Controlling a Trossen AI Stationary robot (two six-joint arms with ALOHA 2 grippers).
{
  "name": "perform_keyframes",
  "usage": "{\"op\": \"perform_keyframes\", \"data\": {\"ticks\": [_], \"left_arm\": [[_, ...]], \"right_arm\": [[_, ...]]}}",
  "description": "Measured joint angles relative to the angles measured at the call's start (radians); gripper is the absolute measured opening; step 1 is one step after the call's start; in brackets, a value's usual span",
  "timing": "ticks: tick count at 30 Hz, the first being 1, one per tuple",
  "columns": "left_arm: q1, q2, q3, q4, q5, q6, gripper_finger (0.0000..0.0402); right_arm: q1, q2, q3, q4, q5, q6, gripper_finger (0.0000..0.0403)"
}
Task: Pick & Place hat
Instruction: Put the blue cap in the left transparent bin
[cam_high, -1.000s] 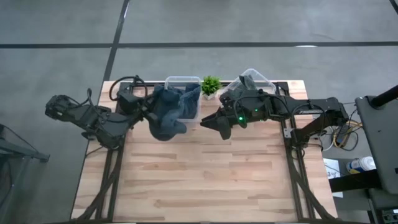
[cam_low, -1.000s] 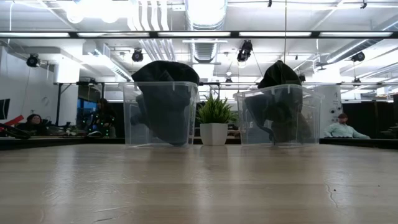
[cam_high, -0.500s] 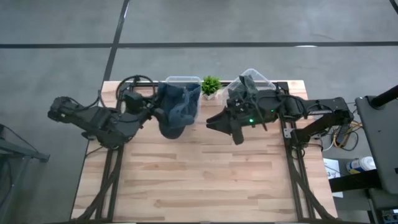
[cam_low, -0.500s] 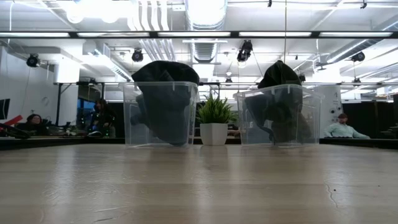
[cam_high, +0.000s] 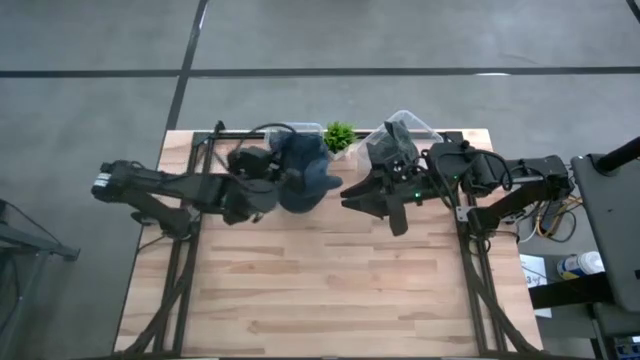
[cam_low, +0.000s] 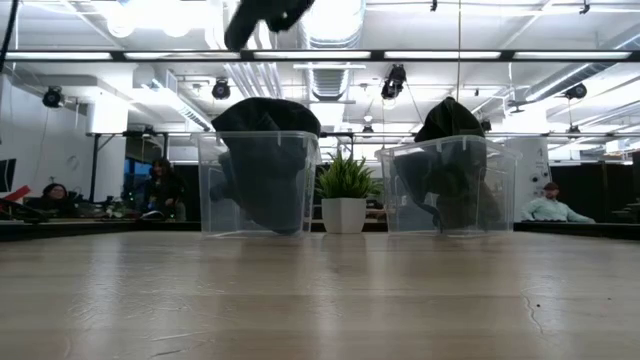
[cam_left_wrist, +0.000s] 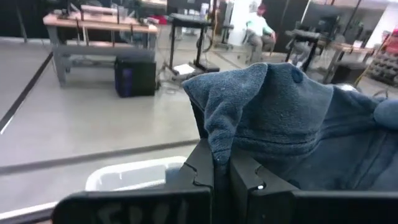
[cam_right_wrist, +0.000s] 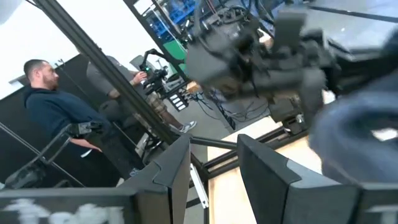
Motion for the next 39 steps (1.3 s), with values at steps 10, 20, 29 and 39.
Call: {"op": "perform_keyframes", "data": {"ticks": [10,20,29,39], "left_arm": [[0.108,0.106,-0.012,-0.002,-0.035,-0.046,0.0009],[0.212,0.142,-0.131,0.007,-0.074,-0.154,0.0009],[0.307,0.113,-0.278,0.007,-0.118,-0.352,0.0017],[0.354,0.113,-0.359,0.059,-0.063,-0.365,0.0012]], "right_arm": [[0.000,-0.002,0.000,0.003,-0.001,0.008,0.0127],[0.000,-0.002,0.000,0.000,-0.002,0.010,0.0127],[0.000,-0.002,0.000,-0.006,-0.004,0.010,0.0127],[-0.001,-0.002,0.000,-0.019,-0.004,0.010,0.0127]]}}
